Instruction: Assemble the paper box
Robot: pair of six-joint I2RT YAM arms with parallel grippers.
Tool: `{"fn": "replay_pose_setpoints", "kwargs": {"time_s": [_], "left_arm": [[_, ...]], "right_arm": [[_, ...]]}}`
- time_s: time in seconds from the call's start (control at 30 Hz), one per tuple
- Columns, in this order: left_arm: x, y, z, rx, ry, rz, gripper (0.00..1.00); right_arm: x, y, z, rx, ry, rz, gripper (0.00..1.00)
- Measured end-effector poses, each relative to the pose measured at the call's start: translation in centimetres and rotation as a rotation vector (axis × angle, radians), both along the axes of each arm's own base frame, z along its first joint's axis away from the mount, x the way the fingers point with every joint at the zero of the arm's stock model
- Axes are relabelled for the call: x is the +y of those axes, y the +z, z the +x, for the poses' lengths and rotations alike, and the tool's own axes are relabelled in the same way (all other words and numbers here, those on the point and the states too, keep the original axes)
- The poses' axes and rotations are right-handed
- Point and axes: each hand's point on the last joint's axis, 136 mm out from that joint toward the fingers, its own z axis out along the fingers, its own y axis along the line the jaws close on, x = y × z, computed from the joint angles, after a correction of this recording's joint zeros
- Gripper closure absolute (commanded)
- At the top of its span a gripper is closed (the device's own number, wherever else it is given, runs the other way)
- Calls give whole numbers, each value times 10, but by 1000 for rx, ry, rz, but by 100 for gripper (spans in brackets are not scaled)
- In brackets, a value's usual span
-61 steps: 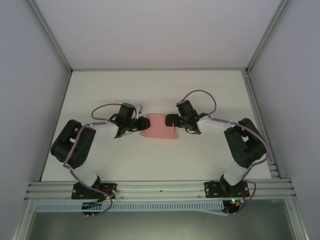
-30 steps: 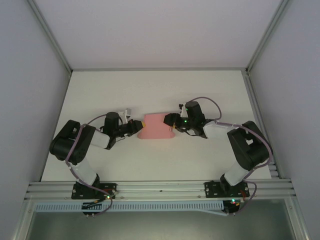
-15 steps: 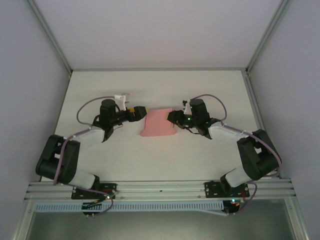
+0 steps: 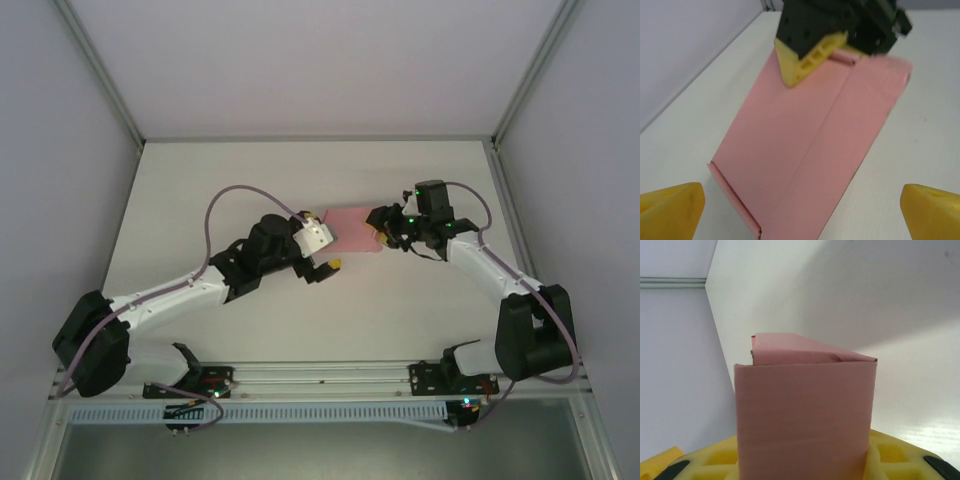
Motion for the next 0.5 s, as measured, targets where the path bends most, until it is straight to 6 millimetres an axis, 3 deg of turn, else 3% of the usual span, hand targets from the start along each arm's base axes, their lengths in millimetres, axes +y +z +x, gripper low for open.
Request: {"fn": "replay_pose_setpoints", "kwargs": {"time_s": [0.13,0.5], "left_arm": [[-2,-5,-1,-86,-2,78,0],[-7,-35,2,-202,25,249,1]], "right_arm": [[-5,6,-12,92,11,34,66],[3,14,-39,267,57,149,65]]}}
